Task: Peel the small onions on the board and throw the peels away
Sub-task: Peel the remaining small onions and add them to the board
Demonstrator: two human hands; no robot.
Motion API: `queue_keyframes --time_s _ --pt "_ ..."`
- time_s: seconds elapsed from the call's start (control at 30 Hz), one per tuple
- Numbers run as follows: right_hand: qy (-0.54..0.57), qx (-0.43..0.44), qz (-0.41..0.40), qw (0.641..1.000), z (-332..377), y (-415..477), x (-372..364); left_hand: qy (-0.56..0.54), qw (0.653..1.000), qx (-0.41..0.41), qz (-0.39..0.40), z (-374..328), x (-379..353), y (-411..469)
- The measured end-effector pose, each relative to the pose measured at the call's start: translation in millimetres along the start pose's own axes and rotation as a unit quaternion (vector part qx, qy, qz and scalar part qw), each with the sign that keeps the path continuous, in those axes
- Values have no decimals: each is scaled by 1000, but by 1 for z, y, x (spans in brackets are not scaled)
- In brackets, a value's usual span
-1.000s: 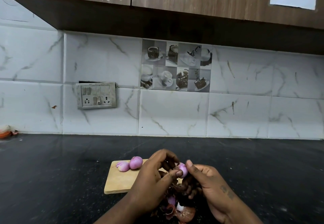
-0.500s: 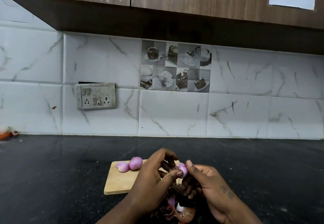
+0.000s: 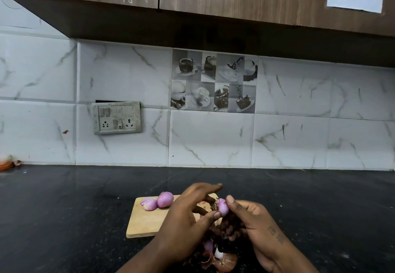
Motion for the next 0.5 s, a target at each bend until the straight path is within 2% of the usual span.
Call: queue_keyframes --time_s 0.07,0.23,0.4,0.5 --pt "0 3 -2 1000 1 0 0 18 1000 -16 3 0 -1 1" --pt "4 -3 -6 1000 0 1 1 57 996 -46 -52 9 0 1" --pt "28 -9 1 1000 -1 2 2 92 991 -84 -51 7 -1 2" --pt "60 -11 -7 998 0 3 4 100 991 -68 -64 6 2 1"
Point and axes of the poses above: each hand's wrist, its own y-axis towards the middle knuckle, its own x-axis out of the back of the hand, z = x × y, the point moved 2 cm from there along y, towards the middle knuckle, and after that the axes turned 8 degrees about -x, right-handed, at the moved point
